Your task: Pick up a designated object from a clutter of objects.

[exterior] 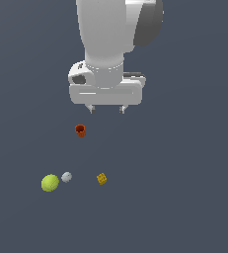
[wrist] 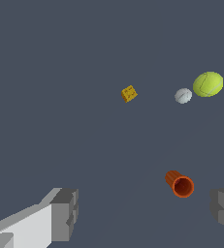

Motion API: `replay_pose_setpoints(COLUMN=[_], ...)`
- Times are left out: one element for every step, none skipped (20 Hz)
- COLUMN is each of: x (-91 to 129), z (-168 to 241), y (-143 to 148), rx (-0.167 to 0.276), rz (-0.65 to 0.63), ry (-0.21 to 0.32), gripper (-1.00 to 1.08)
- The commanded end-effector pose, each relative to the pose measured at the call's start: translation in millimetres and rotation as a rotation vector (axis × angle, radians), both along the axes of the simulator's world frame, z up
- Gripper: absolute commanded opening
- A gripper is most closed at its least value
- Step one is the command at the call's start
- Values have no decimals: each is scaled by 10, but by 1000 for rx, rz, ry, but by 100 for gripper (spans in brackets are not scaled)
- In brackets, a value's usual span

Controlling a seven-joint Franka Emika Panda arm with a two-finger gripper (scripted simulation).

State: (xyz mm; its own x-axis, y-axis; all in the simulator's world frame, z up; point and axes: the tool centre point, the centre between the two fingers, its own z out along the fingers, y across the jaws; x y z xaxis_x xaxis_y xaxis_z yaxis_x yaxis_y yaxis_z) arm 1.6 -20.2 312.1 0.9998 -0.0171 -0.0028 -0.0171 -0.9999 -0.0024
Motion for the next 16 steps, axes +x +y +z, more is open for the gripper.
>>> replay_pose_setpoints(x=[15, 30, 49, 71, 97, 125, 157, 191, 228, 268, 311, 357, 405, 455, 508, 563], z=[-11, -18, -27, -37, -49, -63, -79, -97, -118, -141, -166, -194, -226, -260, -299, -340], y=[-8, -19, -34, -52, -72, -96, -121, -149, -180, -215, -253, -295, -340, -390, -443, -501], rx=[1, 2, 3, 4, 6, 7, 9, 11, 13, 15, 17, 19, 21, 23, 25, 27], rz=[-6, -11, -18, -27, -37, -48, -60, -73, -88, -104, -121, -140, -160, -181, -204, -228], ry=[1, 1, 1, 1, 1, 1, 1, 1, 1, 1, 1, 1, 2, 2, 2, 2], gripper=[100, 100, 100, 100, 100, 100, 100, 100, 100, 100, 100, 100, 100, 100, 100, 100])
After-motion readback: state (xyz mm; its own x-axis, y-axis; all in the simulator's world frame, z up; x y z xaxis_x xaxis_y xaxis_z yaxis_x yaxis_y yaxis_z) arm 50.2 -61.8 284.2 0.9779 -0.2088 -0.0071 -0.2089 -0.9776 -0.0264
